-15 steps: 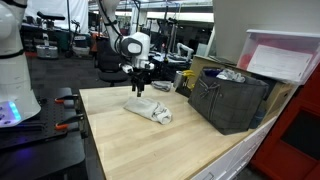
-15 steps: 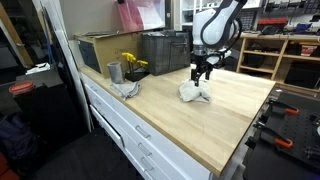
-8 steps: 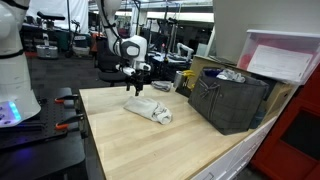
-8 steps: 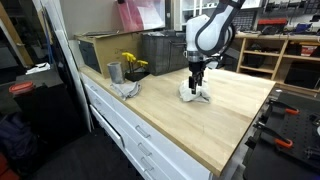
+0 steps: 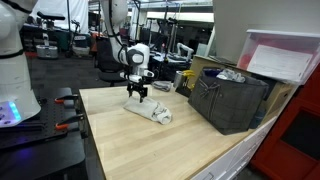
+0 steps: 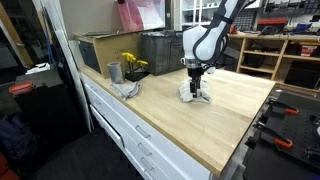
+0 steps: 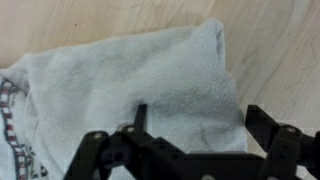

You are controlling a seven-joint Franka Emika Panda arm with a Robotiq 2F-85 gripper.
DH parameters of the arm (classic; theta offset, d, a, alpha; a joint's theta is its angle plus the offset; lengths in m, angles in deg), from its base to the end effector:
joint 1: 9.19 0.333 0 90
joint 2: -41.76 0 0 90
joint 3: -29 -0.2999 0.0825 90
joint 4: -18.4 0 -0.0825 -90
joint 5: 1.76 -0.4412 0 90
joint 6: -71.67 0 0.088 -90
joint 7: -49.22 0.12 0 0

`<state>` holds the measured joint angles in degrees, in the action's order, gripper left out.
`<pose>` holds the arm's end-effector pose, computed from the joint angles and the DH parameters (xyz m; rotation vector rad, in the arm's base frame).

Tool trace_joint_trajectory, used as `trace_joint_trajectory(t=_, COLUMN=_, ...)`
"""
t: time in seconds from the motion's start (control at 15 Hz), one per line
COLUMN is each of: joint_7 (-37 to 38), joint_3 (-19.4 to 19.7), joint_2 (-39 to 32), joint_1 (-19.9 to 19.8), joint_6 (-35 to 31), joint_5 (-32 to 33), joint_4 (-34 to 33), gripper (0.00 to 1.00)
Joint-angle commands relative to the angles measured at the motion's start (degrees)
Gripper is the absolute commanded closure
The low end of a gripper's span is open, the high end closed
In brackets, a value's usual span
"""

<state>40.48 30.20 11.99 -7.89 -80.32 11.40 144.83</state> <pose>0.5525 0.0045 0.0556 2.9843 0.5487 -0.1246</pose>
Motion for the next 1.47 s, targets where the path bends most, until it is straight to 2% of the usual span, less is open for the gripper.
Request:
trace_joint_trajectory(t=0.0, joint_7=-2.2, joint_3=-0.3, joint_2=-2.9, joint_1=-0.3, joint_6=0.0, joint_5=0.9, joint_4=-2.6, gripper=0.0)
trace_joint_trajectory(t=0.33, joint_7=-3.1, joint_3=-1.8, joint_2=-4.7, joint_1=-0.7, joint_6=-0.1, joint_5=-0.1, joint_4=-3.7, gripper=0.0)
trace_joint_trajectory(t=0.4, joint_7=-3.1, joint_3=-1.9, joint_2=-4.8, joint_1=-0.7, joint_6=-0.2, joint_5=-0.1, joint_4=-3.7, gripper=0.03)
trace_joint_trajectory(t=0.47, joint_7=-2.9, joint_3=-1.8, joint_2=-4.7, joint_1=-0.6, joint_6=-0.4, joint_5=0.1, joint_4=-3.6, gripper=0.26)
trace_joint_trajectory(t=0.6, joint_7=-2.8, joint_3=-1.6, joint_2=-4.6, joint_1=-0.6, joint_6=-0.5, joint_5=0.2, joint_4=-3.5, gripper=0.32)
trace_joint_trajectory(t=1.0, joint_7=-3.0, joint_3=-2.6, joint_2=-3.3, joint_1=-0.7, joint_6=-0.7, joint_5=-0.5, joint_4=-3.7, gripper=0.79)
trace_joint_trajectory(t=1.2, joint_7=-5.0, joint_3=-6.4, joint_2=-1.2, joint_1=-3.1, joint_6=1.3, joint_5=-4.7, joint_4=-3.9, gripper=0.99)
trace_joint_trajectory(t=1.4, joint_7=-11.1, joint_3=-13.3, joint_2=0.8, joint_1=-8.5, joint_6=4.0, joint_5=-14.0, joint_4=-4.8, gripper=1.0)
